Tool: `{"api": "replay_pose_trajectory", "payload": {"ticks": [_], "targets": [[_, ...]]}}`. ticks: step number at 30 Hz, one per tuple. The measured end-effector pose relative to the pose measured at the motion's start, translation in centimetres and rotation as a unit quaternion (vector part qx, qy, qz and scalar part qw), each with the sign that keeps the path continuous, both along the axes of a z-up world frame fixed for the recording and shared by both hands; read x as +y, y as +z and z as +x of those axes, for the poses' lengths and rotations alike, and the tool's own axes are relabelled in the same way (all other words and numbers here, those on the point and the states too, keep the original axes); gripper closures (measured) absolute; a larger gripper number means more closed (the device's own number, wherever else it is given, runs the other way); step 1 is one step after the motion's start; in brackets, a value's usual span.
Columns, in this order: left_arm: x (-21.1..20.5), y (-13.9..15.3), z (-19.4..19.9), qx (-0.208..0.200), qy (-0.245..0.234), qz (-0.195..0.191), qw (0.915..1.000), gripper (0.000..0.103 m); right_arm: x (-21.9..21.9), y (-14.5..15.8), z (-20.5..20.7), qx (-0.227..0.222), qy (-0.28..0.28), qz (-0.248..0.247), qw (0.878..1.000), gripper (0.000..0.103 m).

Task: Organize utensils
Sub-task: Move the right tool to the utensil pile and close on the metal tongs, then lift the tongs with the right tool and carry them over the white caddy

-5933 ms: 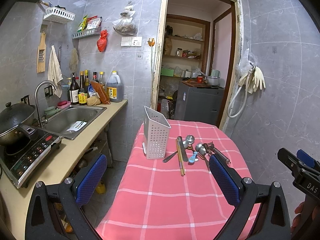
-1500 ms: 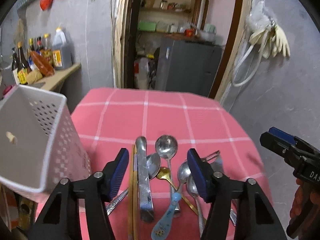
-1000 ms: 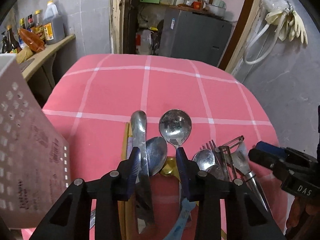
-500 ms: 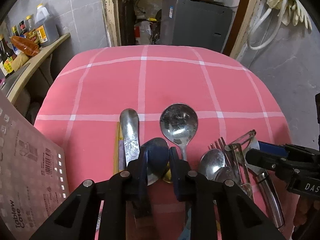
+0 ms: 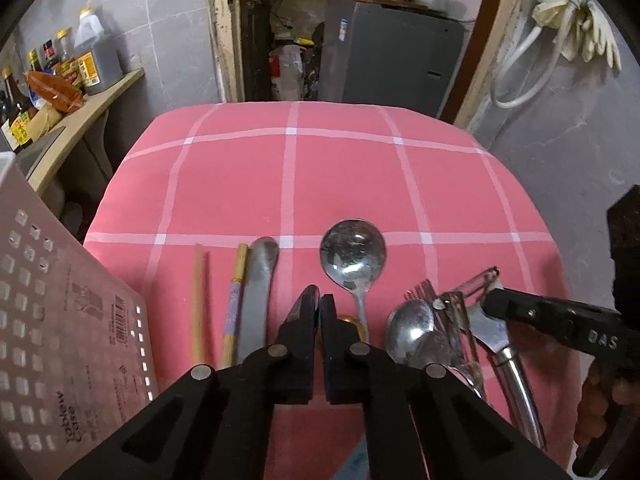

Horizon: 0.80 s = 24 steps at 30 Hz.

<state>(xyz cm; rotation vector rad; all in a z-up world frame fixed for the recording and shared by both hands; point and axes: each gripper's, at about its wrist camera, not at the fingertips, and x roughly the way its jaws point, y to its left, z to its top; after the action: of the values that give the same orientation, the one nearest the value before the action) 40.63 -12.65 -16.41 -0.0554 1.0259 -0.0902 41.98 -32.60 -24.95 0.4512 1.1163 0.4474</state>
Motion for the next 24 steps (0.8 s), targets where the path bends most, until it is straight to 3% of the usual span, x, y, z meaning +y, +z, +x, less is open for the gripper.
{"api": "replay_pose_trajectory", "payload": {"ticks": [12, 19, 24], "targets": [[1.8, 5.4, -2.8, -0.056, -0.011, -0.082, 0.995, 0.101, -1.1, 5.2, -4.1, -0.064, -0.035, -0.009, 0.997, 0.102], [3.6, 9.0, -4.3, -0.117, -0.008, -0.155, 0.9809, 0.101, -2.6, 9.8, -7.2, -0.135, -0.081, -0.024, 0.987, 0.102], [4.7, 10.8, -4.7, -0.135, -0.012, -0.193, 0.9719, 0.101, -2.7, 12.9, -8.5, -0.172, -0.11, -0.034, 0.978, 0.102]]}}
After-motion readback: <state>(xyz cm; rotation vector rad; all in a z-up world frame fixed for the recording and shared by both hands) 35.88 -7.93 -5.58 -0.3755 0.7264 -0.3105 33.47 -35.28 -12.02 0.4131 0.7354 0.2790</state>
